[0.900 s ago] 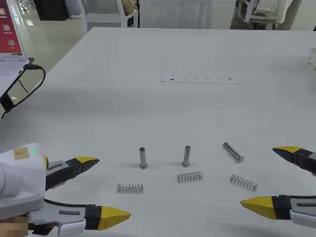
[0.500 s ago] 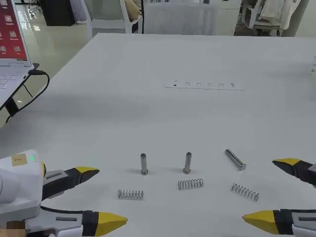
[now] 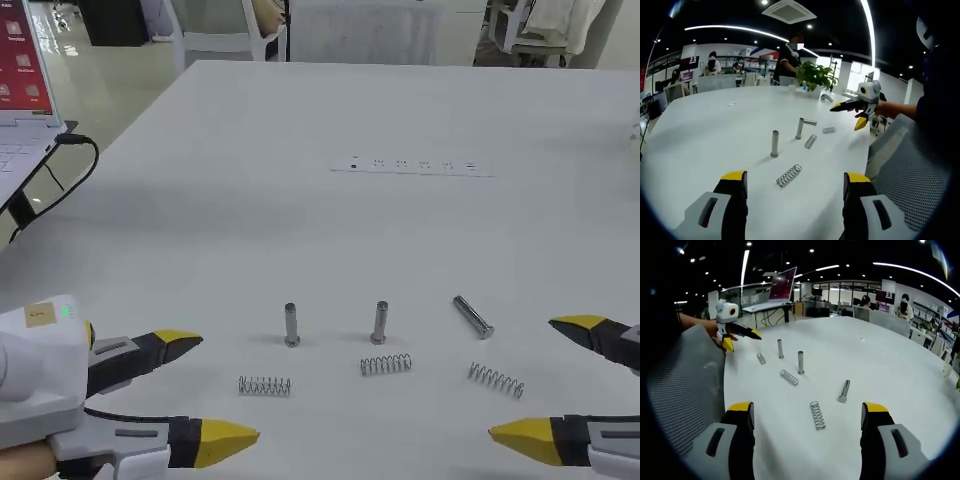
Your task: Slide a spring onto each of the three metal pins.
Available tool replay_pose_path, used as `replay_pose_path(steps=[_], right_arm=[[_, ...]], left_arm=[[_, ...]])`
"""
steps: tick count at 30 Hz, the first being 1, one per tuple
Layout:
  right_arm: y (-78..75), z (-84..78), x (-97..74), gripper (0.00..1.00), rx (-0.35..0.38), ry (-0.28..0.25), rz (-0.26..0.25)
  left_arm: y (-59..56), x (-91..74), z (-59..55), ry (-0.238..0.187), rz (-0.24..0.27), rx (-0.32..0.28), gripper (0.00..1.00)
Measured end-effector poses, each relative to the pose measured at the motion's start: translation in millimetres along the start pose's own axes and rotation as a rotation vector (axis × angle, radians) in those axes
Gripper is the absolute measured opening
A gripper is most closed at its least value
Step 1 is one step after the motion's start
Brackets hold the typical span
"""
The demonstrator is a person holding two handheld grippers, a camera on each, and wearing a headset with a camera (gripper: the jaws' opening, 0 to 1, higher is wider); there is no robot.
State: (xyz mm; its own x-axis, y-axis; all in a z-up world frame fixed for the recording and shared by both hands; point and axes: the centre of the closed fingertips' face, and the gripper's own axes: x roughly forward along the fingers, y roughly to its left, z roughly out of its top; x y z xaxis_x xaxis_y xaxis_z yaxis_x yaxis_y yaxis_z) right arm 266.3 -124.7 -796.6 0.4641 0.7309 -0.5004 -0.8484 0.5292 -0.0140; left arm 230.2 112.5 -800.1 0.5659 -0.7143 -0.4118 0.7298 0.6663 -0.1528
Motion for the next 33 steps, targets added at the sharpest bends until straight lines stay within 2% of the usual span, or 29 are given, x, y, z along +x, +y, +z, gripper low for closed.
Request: replay_pose_path(steps=[33], right_arm=[[1.7,-2.0,1.4,0.88,0.004,0.009,0.008]], left_arm=[[1.1,-0.6,-1.4,0.006,0.001,-0.002,0.73]])
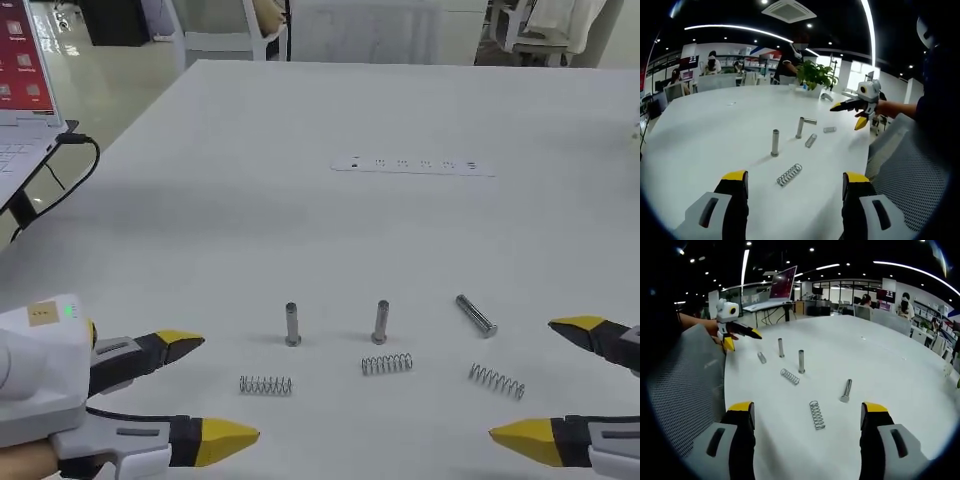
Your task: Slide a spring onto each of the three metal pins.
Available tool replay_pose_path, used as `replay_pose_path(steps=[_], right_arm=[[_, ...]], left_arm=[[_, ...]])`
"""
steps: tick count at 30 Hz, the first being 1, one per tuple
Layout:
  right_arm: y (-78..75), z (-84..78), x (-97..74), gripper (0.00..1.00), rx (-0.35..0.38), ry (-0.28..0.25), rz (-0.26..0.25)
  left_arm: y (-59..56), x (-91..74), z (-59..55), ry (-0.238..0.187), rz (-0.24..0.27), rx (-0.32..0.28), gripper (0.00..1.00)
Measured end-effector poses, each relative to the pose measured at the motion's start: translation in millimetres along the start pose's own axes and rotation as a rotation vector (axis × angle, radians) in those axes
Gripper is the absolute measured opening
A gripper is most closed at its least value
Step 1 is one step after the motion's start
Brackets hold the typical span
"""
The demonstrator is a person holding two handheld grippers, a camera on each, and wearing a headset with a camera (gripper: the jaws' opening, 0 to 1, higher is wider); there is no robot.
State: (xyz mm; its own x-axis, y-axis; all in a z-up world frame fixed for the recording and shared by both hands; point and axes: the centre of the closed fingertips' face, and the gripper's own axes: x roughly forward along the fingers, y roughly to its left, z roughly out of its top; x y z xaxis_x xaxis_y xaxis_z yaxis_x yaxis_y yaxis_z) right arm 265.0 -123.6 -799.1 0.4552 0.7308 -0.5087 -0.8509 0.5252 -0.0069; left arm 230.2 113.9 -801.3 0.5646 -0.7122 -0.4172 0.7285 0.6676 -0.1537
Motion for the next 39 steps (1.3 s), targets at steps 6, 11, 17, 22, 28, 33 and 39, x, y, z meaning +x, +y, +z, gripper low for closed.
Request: replay_pose_path(steps=[6,11,17,22,28,33,39], right_arm=[[-0.7,-1.0,-0.3,0.88,0.002,0.002,0.002],[-0.7,-3.0,-1.0,0.87,0.005,0.004,0.002],[-0.6,-4.2,-1.6,0.87,0.009,0.005,0.002],[-0.7,-5.5,-1.1,0.87,0.011,0.010,0.003],[-5.7,-1.7,-0.7,0.86,0.008,0.007,-0.004],[-10.7,5.7,-0.8,0.83,0.004,-0.002,-0.010],[-22.8,17.2,1.9,0.81,0.019,-0.017,-0.024]], left_arm=[[0.3,-0.2,-0.3,0.002,0.003,-0.001,0.73],[0.4,0.0,0.1,0.003,0.004,0.000,0.73],[0.3,0.6,-1.0,0.007,0.003,0.000,0.73],[0.2,1.3,-1.7,0.009,0.000,-0.002,0.72],[0.7,1.9,-1.4,0.006,-0.001,-0.004,0.72],[0.4,1.7,-1.6,0.006,-0.001,-0.003,0.72],[-0.6,0.8,-0.7,0.004,-0.001,-0.001,0.72]])
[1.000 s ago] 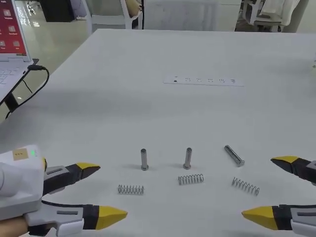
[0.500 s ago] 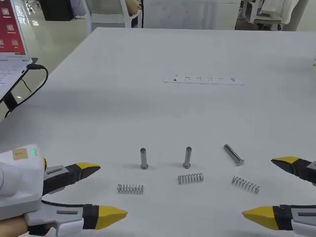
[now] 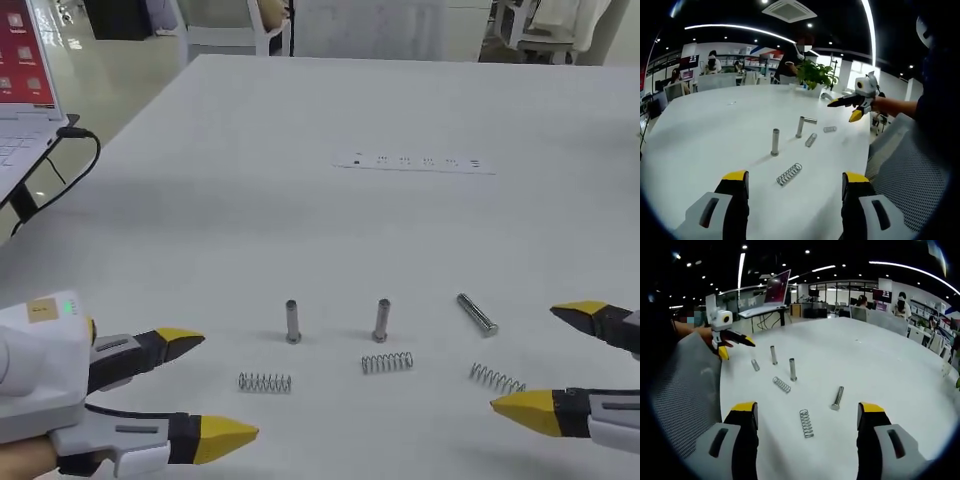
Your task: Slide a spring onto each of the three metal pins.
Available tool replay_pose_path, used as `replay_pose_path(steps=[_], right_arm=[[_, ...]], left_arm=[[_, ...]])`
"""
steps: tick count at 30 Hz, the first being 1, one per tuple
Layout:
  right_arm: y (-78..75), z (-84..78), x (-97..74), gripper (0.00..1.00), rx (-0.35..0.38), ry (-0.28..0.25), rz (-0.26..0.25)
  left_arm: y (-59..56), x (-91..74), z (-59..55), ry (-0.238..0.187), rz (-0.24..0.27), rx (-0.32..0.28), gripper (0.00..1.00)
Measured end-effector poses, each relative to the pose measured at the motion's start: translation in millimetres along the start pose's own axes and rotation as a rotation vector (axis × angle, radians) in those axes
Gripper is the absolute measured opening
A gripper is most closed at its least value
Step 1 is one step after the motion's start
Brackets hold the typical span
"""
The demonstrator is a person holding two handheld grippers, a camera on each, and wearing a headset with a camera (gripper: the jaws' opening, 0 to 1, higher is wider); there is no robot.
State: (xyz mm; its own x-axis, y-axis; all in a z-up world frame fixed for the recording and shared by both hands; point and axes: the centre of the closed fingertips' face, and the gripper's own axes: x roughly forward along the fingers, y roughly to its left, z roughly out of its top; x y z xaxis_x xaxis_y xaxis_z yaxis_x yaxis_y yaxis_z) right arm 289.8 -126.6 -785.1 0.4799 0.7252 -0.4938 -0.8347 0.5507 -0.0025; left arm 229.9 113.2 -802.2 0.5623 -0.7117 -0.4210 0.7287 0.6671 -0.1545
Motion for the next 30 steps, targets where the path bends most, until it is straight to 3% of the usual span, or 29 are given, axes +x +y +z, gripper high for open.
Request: replay_pose_path(steps=[7,19,30], right_arm=[[-10.4,12.3,7.0,0.77,-0.018,0.006,-0.010],[-22.8,19.9,25.6,0.71,-0.038,0.049,-0.016],[-40.8,17.4,40.9,0.64,-0.045,0.121,-0.053]], left_arm=[[0.4,-1.9,1.1,-0.005,0.006,0.001,0.72],[1.1,-4.8,2.5,-0.008,0.017,0.003,0.72],[2.2,-4.5,1.4,-0.008,0.021,-0.001,0.72]])
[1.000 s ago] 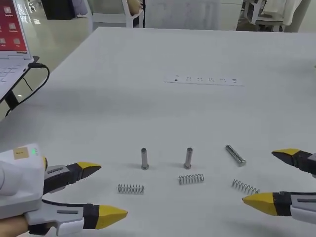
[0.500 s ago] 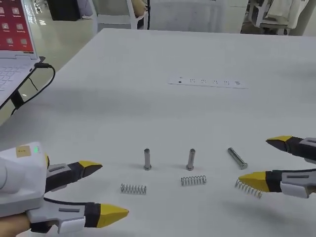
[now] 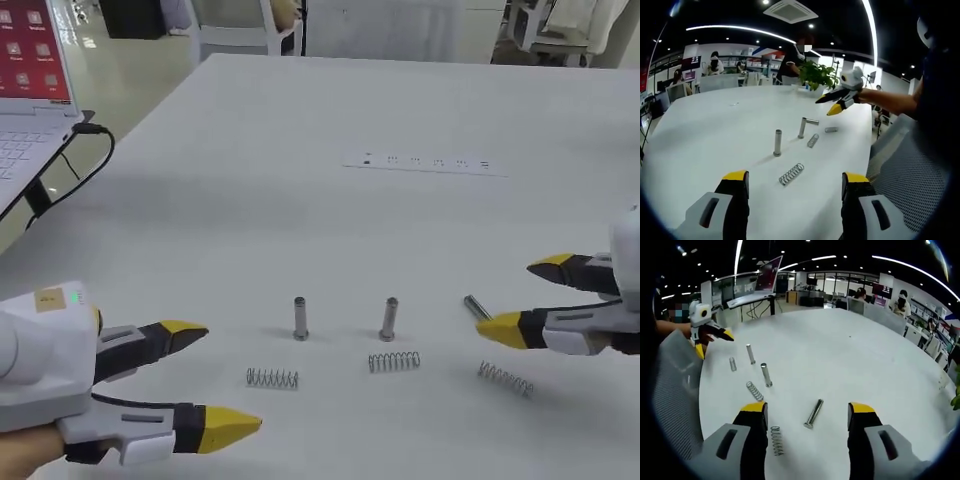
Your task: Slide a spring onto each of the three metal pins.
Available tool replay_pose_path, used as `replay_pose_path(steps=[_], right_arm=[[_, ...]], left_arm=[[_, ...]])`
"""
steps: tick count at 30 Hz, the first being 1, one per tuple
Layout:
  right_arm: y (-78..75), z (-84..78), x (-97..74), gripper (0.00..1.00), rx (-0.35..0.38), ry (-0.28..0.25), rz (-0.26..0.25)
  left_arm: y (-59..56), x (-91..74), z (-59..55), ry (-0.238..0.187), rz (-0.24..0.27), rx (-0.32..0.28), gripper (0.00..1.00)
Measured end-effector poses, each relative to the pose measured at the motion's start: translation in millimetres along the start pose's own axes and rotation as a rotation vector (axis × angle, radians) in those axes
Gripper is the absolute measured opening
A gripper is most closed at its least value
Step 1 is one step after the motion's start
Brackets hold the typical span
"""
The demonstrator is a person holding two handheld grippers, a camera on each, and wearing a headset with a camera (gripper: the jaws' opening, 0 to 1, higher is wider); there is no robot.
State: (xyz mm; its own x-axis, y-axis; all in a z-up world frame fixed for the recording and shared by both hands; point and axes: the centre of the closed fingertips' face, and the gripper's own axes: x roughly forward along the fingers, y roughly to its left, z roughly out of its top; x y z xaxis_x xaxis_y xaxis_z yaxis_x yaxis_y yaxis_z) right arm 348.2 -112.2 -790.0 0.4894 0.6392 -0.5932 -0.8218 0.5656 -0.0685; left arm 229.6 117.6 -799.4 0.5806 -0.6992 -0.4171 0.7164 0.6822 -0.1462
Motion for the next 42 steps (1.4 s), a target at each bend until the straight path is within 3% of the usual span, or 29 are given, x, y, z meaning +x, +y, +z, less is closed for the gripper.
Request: replay_pose_path(steps=[16,42], right_arm=[[-14.0,-8.1,28.8,0.50,0.022,0.109,-0.032],[-23.1,-24.6,53.3,0.23,0.144,0.215,-0.081]], left_arm=[[1.2,-0.6,-0.5,-0.004,0.004,-0.005,0.71],[1.8,0.0,-1.6,-0.002,0.004,-0.012,0.69]])
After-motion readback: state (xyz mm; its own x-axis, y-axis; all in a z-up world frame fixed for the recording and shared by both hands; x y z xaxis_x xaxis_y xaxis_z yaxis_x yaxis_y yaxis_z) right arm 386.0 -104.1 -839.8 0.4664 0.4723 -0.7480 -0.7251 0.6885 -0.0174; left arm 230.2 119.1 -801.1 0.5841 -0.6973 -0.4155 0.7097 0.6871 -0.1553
